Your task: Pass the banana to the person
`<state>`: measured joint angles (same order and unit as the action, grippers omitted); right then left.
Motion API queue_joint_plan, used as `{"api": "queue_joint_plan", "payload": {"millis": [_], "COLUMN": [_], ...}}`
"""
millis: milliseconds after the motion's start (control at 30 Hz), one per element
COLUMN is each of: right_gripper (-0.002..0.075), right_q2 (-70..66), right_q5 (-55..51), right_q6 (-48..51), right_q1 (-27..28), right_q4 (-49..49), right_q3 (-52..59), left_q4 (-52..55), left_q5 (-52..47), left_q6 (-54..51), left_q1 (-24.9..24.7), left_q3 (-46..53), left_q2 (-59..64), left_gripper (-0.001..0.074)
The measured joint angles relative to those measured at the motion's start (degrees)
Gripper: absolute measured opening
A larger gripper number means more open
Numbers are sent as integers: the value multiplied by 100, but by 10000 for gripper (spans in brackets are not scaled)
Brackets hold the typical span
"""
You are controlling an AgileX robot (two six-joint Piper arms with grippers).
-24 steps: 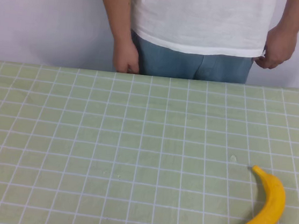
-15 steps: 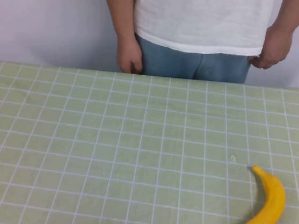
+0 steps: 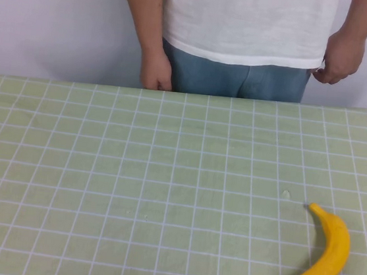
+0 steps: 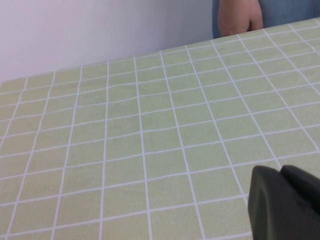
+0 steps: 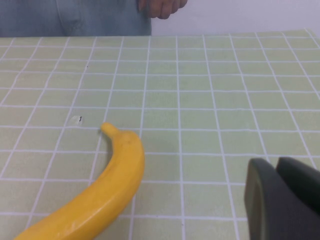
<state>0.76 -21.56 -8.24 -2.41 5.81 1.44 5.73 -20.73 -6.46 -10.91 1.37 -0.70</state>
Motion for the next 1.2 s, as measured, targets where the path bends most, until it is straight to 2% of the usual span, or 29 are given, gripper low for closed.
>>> {"api": "queue_joint_plan", "payload": {"millis": [1033, 1200], "right_gripper": [-7, -7], "right_q2": [0, 0], "right_q5": [0, 494], "right_q6": [0, 0], "right_q1": [0, 0], "right_q4": [10, 10], "right_q3": [0, 35], "left_q4": [0, 0], "left_q5": [0, 0], "left_q6": [0, 0], "left_q1": [0, 0], "left_q3": [0, 0], "left_q2": [0, 0], "left_gripper": [1, 1]}}
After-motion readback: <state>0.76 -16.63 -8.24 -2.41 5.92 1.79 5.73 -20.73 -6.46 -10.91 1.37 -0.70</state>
